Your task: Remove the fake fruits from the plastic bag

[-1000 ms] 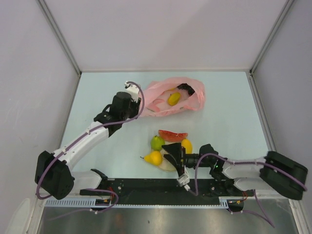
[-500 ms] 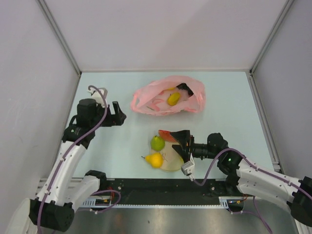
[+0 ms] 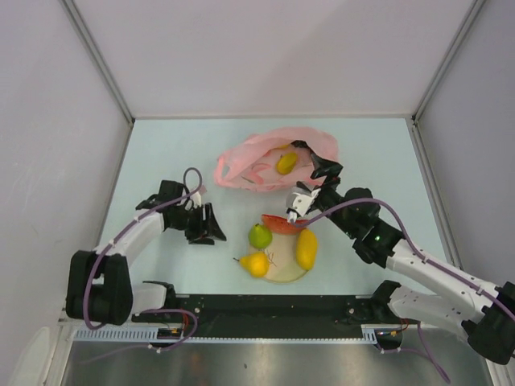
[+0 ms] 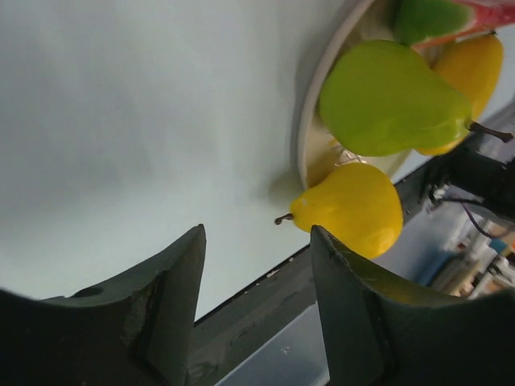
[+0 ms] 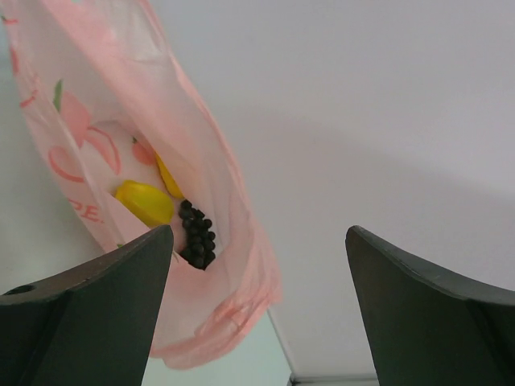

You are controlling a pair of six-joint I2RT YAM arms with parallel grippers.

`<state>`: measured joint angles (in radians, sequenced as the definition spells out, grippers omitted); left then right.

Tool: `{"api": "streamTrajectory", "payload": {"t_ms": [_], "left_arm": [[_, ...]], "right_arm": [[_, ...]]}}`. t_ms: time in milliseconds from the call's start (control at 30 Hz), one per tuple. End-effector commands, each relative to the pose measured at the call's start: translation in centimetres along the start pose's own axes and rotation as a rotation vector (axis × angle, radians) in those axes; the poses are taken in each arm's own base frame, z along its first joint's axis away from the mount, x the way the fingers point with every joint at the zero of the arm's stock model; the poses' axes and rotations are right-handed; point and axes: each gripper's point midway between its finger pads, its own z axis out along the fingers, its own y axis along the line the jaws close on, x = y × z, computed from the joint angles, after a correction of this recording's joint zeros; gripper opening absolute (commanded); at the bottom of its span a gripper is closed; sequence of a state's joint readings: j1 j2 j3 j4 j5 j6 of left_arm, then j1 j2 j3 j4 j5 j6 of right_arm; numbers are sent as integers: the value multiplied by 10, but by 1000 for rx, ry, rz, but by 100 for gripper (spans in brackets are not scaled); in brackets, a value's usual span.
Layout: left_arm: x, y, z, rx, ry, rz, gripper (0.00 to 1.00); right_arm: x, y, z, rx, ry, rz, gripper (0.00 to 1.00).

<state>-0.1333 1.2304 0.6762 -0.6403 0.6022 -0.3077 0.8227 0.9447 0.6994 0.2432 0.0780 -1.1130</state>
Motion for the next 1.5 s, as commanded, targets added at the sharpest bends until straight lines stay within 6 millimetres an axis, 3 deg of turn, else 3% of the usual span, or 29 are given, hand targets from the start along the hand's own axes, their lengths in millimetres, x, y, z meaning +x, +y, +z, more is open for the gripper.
{"api": "streamTrajectory", "payload": {"t_ms": [0,133,300,633,933,1033,1067,1167,1300,1467], "left_arm": [[22,-35,16,245,129,76,56],[34,-39,24,230,193,98,49],[47,-26,34,171,257,60,41],[59,-26,46,131,377,86,32],[51,-28,49,124,374,98,28],[48,-30,50,132,375,104,18],[48,-31,50,136,379,108,8],[47,-30,50,132,388,116,0],[45,-31,44,116,380,141,0],[22,-44,20,81,264,282,0]], "right_arm": [[21,-19,-13,80,106,105,92],[30,-17,-14,86,113,135,92],[30,-12,-10,89,86,138,92],[42,3,-18,69,105,140,92],[49,15,-18,46,110,141,92],[50,17,-18,39,111,135,92],[50,18,-18,39,111,132,92],[51,20,-18,29,111,119,92],[53,22,-19,24,112,107,92],[53,24,-22,11,108,58,92]]}}
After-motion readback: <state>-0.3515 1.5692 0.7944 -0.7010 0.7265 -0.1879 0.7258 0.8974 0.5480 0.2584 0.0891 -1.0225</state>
